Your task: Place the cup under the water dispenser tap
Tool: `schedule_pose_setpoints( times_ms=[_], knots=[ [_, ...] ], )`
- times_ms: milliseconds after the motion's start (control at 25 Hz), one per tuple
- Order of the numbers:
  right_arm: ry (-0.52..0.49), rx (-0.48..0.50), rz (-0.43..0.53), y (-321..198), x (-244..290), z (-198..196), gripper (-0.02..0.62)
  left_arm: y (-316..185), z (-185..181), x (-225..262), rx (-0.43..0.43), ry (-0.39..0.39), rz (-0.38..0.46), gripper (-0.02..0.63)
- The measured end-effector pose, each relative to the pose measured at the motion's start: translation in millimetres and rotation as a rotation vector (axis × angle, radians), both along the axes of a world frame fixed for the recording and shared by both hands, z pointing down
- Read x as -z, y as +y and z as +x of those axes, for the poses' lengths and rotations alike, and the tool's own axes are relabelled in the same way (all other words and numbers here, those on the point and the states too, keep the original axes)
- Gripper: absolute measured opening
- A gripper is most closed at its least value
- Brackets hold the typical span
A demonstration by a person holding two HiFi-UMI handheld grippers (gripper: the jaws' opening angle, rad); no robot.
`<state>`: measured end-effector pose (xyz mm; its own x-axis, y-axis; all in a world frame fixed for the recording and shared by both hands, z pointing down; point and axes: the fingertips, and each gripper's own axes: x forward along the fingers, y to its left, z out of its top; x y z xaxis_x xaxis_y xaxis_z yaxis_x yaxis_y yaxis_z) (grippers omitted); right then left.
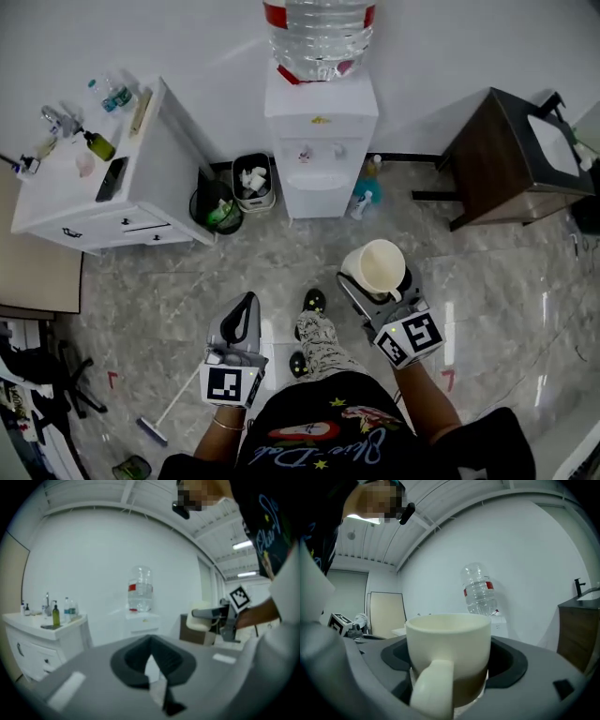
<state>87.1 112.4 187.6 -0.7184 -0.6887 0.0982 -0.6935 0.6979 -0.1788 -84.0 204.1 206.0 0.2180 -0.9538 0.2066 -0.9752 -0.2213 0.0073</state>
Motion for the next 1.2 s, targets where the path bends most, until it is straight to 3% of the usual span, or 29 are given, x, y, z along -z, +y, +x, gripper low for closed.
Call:
schedule_pose_setpoints(
  times_ms=[240, 360, 480, 560, 720, 840, 920, 1080, 1200],
  knots=[
    [-0.003, -0.026, -0.106, -129.0, -97.7, -51.9, 0.439, -106.6, -26.5, -52.4, -0.085, -0.031, -0.071, -0.003],
    [0.054, -0.084, -0.099, -192.4, -155.1, -77.7, 0.439, -160.5, -37.6, -87.5, -0.098, -0.006, -0.082, -0.003],
    [0.093, -0.160, -0.112, -232.1, -208.0, -96.9, 0.439, -203.9, -43.8, -118.9, -0.133, -0.007, -0.076, -0.003],
    [0.098, -0.192, -0.146, -251.3, -244.6, -104.7, 0.439, -225.9, -43.0, -150.5, -0.186, -0.063, -0.089, -0.003],
    [0.160, -0.196, -0.146, -286.1, -310.1, -124.0, 0.439, -273.3, -47.0, -209.9, -0.226, -0.110, -0.054, -0.003],
    [0.193, -0.228, -0.120, -315.2, -350.4, -133.5, 0.439, -283.9, -56.0, -269.5, -0.245, -0.105, -0.151, -0.003],
    [0.203, -0.261, -0.102, -331.3, -367.7, -137.4, 0.439, -276.4, -67.7, -293.3, -0.218, -0.061, -0.218, -0.003],
    [0.172, -0.322, -0.101, -350.5, -386.2, -144.9, 0.439, -253.9, -85.0, -311.3, -0.192, -0.004, -0.296, -0.003],
    [0.164, -0.358, -0.097, -357.5, -396.4, -146.7, 0.439, -243.2, -90.9, -317.5, -0.260, -0.045, -0.338, -0.003]
  ],
)
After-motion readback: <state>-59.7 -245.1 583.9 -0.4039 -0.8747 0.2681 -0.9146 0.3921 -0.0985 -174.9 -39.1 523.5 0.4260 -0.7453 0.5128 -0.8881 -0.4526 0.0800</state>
